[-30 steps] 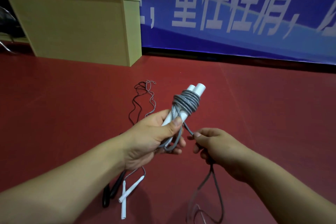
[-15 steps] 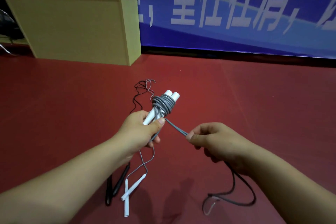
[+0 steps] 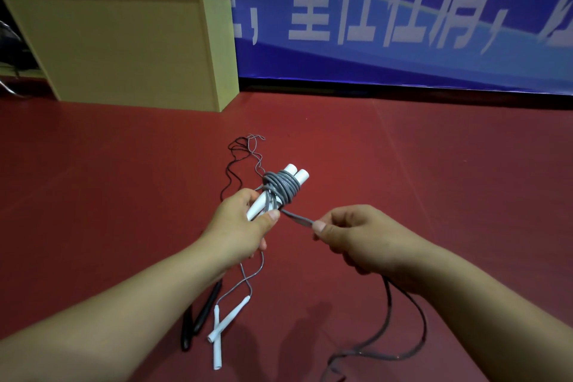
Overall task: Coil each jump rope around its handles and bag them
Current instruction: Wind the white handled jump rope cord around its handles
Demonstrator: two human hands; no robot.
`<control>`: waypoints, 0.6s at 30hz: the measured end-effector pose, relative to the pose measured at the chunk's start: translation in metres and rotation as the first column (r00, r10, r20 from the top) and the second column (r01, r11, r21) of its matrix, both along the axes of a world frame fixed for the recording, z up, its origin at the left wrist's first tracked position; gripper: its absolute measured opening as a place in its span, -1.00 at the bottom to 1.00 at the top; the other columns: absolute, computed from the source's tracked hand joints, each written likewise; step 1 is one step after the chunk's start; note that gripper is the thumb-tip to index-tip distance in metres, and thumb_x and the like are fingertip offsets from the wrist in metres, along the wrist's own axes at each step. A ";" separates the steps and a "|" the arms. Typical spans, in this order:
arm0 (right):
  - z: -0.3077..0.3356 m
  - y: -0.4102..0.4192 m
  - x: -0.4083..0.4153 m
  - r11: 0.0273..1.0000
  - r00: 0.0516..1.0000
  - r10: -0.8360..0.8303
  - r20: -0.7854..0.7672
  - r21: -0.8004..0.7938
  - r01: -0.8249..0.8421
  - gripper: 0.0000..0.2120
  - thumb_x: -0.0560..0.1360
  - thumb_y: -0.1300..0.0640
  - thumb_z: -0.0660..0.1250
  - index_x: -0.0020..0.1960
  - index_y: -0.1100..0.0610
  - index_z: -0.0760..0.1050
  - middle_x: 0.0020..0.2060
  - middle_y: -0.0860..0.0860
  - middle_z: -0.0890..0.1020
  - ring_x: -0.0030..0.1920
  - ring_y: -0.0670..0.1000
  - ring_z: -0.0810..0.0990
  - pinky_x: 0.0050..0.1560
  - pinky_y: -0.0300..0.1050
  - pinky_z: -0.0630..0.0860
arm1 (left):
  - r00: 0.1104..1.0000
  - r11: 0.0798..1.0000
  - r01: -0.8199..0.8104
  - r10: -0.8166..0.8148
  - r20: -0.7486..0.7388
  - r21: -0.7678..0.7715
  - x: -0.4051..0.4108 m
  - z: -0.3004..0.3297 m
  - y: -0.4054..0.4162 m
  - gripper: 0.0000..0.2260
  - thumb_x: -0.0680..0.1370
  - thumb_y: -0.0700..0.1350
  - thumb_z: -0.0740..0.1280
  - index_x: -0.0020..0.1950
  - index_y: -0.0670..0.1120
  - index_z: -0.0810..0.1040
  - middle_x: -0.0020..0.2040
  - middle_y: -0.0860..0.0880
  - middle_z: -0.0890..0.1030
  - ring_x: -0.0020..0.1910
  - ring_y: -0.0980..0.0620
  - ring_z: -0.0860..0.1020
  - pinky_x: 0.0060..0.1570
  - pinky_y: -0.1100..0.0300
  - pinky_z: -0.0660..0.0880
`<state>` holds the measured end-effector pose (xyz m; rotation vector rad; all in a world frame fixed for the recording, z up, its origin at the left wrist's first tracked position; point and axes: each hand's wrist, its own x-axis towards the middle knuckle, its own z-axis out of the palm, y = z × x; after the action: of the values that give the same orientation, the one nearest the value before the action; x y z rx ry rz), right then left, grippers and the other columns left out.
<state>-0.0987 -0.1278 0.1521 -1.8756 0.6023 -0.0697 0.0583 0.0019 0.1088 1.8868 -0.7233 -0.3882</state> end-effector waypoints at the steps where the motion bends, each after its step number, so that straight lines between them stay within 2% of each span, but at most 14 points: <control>1: 0.000 0.000 0.000 1.000 1.000 0.002 -0.004 0.011 -0.002 -0.71 0.61 0.02 0.24 -0.08 0.22 0.58 -0.44 -0.01 0.36 -0.52 -0.08 0.23 -0.53 -0.27 0.15 | 1.000 1.000 0.008 -0.008 0.021 0.013 0.000 -0.001 0.000 -0.93 0.57 -0.14 0.37 0.00 -0.06 0.49 -0.45 -0.06 0.52 -0.61 0.13 0.43 -0.54 0.26 0.34; 6: 0.001 0.002 0.001 1.000 1.000 0.003 0.004 -0.027 -0.003 -0.66 0.63 0.01 0.19 -0.16 0.17 0.60 -0.49 -0.03 0.37 -0.49 -0.05 0.26 -0.49 -0.20 0.20 | 0.993 0.997 0.009 -0.019 0.114 0.082 0.007 -0.006 -0.001 -0.92 0.55 -0.09 0.40 -0.05 -0.01 0.50 -0.41 0.01 0.54 -0.54 0.09 0.49 -0.46 0.25 0.36; 10: 0.002 0.003 0.001 0.995 1.000 0.020 0.006 -0.094 -0.020 -0.66 0.62 0.01 0.21 -0.25 0.10 0.57 -0.53 -0.08 0.40 -0.49 -0.06 0.31 -0.46 -0.20 0.26 | 0.986 0.993 -0.005 -0.016 0.165 0.122 0.014 -0.011 -0.001 -0.90 0.53 -0.08 0.41 -0.14 0.00 0.52 -0.40 0.05 0.51 -0.40 -0.03 0.49 -0.30 0.08 0.43; 14: 0.003 0.003 0.002 0.995 0.999 0.026 0.033 -0.092 -0.023 -0.66 0.61 0.01 0.22 -0.27 0.10 0.56 -0.54 -0.09 0.40 -0.48 -0.05 0.32 -0.43 -0.18 0.27 | 0.983 0.990 -0.025 -0.001 0.185 0.139 0.016 -0.010 -0.004 -0.92 0.53 -0.08 0.40 -0.13 -0.02 0.54 -0.43 0.05 0.48 -0.40 -0.04 0.47 -0.31 0.12 0.40; 18: 0.001 0.002 0.002 0.995 0.998 0.003 0.059 -0.101 0.003 -0.65 0.61 -0.01 0.22 -0.27 0.10 0.56 -0.52 -0.08 0.40 -0.46 -0.05 0.33 -0.42 -0.16 0.29 | 0.976 0.972 -0.008 -0.043 0.213 0.233 0.009 -0.010 -0.006 -0.90 0.52 -0.05 0.41 -0.10 -0.06 0.55 -0.33 -0.01 0.56 -0.33 -0.10 0.53 -0.28 0.11 0.44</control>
<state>-0.0966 -0.1255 0.1531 -1.9638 0.5667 -0.1579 0.0674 -0.0045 0.0993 2.1698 -0.8703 -0.2906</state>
